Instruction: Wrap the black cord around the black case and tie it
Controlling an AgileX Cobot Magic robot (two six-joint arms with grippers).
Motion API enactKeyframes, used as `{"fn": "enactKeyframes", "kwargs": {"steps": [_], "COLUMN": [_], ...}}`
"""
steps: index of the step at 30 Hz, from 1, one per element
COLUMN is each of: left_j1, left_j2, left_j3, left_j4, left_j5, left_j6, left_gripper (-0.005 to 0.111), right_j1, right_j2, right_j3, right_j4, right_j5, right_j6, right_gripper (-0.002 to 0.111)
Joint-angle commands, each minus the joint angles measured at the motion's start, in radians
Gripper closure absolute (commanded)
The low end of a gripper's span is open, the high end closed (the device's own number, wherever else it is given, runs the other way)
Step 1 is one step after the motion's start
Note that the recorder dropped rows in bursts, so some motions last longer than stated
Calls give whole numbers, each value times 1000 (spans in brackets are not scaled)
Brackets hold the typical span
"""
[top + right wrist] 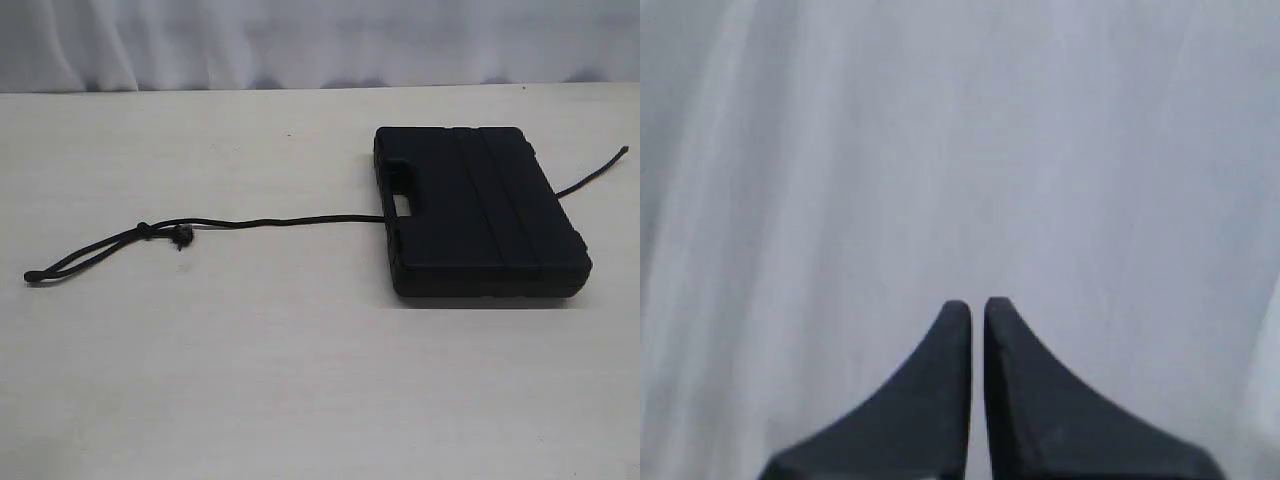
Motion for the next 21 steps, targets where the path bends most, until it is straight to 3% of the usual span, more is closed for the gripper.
{"fn": "enactKeyframes", "kwargs": {"steps": [1, 6, 11, 14, 17, 19, 21], "left_j1": [-8, -8, -8, -8, -8, -8, -8], "left_j2": [-2, -2, -2, -2, -2, -2, -2], "left_j3": [3, 3, 3, 3, 3, 3, 3], "left_j4": [-3, -3, -3, -3, -3, -3, -3], "left_j5": [-9, -9, -9, -9, -9, -9, -9], "left_j6": [-3, -3, -3, -3, -3, -3, -3], "left_gripper": [107, 107, 107, 107, 107, 107, 107], "right_j1": [2, 2, 2, 2, 2, 2, 2], "right_j2": [-5, -5, -5, -5, 4, 52, 125], "right_j3": [0, 0, 0, -128, -323, -456, -585], "right_j4": [25, 11, -4, -71, -242, -249, -249], "right_j5": [-485, -704, -703, -302, 158, 387, 621], "right_j6": [243, 326, 401, 560, 583, 589, 533], "right_gripper": [104, 104, 104, 104, 102, 95, 81]}}
